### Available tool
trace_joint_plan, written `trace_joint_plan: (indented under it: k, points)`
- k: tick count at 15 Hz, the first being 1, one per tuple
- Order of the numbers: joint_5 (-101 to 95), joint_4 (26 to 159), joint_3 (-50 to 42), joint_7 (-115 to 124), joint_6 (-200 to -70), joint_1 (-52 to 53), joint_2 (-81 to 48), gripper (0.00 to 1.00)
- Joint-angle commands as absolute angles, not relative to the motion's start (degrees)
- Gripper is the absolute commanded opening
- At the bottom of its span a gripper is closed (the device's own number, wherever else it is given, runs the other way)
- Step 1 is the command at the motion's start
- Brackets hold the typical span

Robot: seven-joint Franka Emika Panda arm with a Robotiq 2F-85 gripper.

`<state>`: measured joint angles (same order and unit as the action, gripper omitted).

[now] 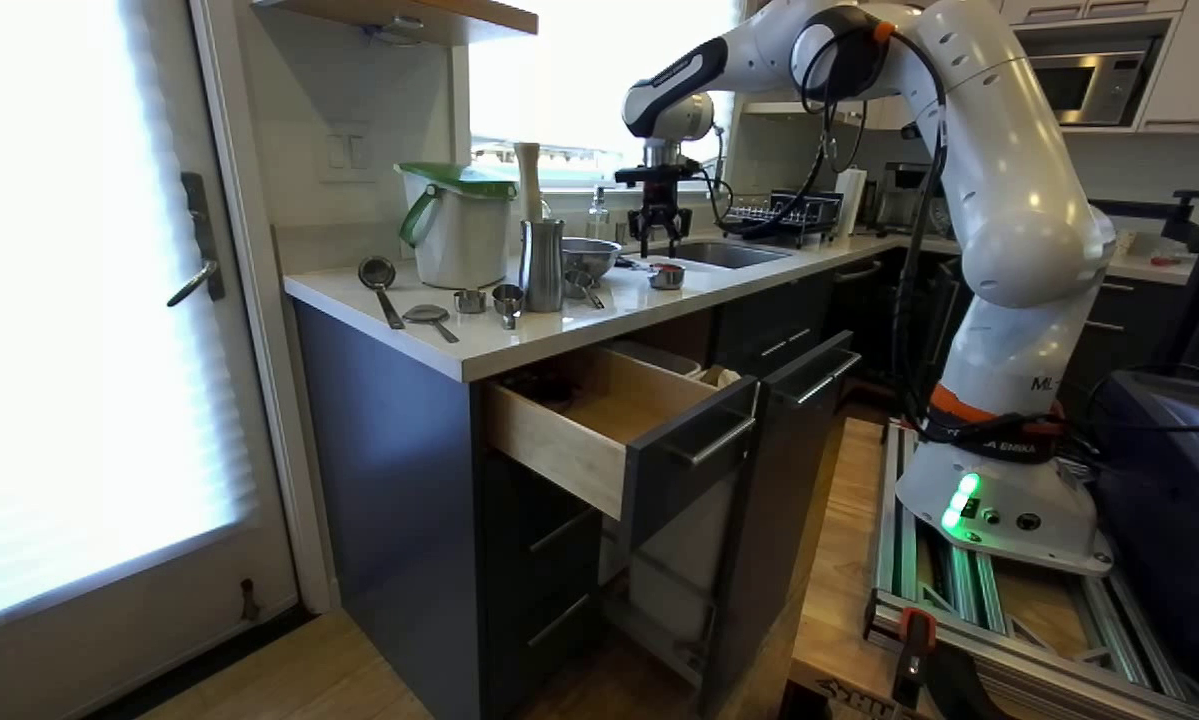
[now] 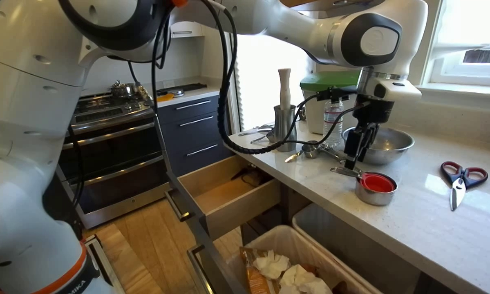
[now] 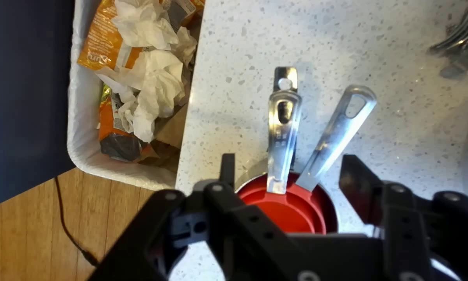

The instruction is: Move the silver measuring cup on the left to the left then place the orange measuring cup on the left inside the orange measuring cup on the right

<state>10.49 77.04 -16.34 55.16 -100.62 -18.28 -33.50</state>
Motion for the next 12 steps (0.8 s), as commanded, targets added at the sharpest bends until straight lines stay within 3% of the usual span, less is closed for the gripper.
trace_joint_plan:
  k: [1, 12]
  points:
    - [12.4, 75.4, -15.7, 55.1, -97.0, -19.6, -32.6, 0.99]
    - [5.5, 77.6, -14.8, 42.4, -85.1, -15.8, -23.3, 1.0]
